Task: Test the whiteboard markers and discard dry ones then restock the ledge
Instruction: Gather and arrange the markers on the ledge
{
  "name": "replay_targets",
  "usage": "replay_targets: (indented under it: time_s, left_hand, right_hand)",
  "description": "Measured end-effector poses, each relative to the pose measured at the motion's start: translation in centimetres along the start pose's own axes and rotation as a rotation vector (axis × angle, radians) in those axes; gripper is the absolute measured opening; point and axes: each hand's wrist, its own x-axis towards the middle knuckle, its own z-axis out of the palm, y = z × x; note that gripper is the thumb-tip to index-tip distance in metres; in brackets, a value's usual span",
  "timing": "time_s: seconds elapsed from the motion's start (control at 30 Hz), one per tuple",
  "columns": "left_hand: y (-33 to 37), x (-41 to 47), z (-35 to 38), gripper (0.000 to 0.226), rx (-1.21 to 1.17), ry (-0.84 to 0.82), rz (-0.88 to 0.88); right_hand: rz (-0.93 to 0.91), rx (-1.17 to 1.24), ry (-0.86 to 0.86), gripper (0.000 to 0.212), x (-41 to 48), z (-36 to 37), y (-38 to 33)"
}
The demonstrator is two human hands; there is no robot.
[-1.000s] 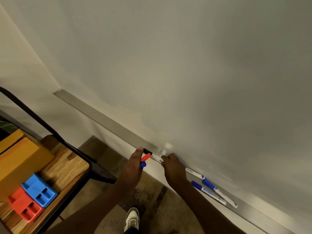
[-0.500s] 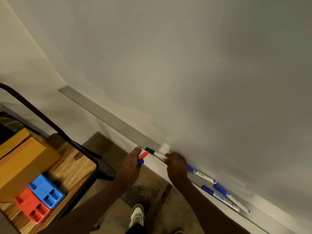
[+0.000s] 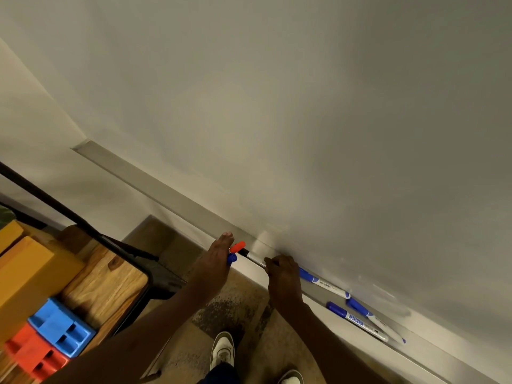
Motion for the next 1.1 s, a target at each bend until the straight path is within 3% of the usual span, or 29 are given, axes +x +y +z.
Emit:
replay_targets:
  time_s: [0.37,0.53,0.7,0.83,0.97,1.1]
  left_hand:
    - [-0.2,0.5,0.5,0.06,0.009,0.009,0.093]
    - [1.2,-0.4,-0.1,0.055,-0.06,0.059,0.224]
    - [2.5,-0.6,0.2,0.063,-0.188,0.078,0.185]
    - [3.3,-1.1,-0.3,0.076,-0.201,0.1,0.185]
    - [3.5,-1.3,-0.6,0.069,-0.194,0.123,0.246]
    - [2.5,-1.5,-0.7,0.063,-0.137,0.153,0.22]
  right_hand:
    - [-0.02,0.085,0.028,0.041,0.0,-0.8,-0.7]
    - [-0.029,0.53,-0.091,0.052,-0.2,-1.5,-3.1]
    - [-0.028,0.79,-0.161,0.039,-1.0,-2.9,-5.0]
    - [0.017,0.766,-0.196,0.023,-1.1,-3.2,-5.4]
    - [-0.02,0.702,-0.162,0.016,-1.1,-3.5,-5.0]
    - [-0.023,0.413,0.051,0.018,-0.8,-3.9,-4.0]
